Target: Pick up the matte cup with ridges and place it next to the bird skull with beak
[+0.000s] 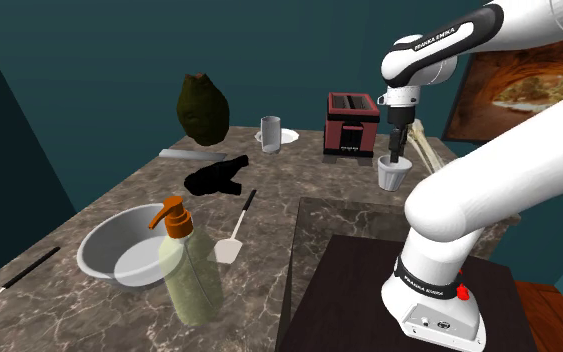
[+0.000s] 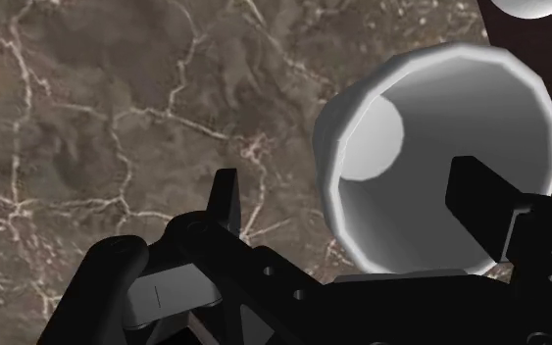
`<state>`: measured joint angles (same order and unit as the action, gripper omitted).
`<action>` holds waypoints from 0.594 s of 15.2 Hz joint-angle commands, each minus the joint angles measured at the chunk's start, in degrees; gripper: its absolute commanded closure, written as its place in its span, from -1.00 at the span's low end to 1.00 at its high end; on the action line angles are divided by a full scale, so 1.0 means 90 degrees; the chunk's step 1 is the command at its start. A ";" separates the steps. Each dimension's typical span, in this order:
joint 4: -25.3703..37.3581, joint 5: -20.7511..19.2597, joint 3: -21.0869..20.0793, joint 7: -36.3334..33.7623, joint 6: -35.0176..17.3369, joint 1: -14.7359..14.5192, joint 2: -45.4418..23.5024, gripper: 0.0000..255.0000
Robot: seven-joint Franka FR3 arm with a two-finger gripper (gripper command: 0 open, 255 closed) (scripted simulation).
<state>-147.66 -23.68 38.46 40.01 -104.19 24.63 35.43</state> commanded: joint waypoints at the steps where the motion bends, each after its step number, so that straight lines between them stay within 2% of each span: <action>1: 0.0000 0.0000 0.0000 0.0000 0.0000 0.0000 0.0000 -1.00; 2: 0.0000 0.0000 0.0000 0.0000 0.0000 0.0000 0.0000 -1.00; 6: 0.0753 0.0246 -0.0256 0.0049 0.0785 -0.0106 0.0035 -1.00; 9: 0.0753 0.0246 -0.0256 0.0049 0.0785 -0.0105 0.0035 -1.00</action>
<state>-141.04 -21.50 36.16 40.42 -97.26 23.70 35.78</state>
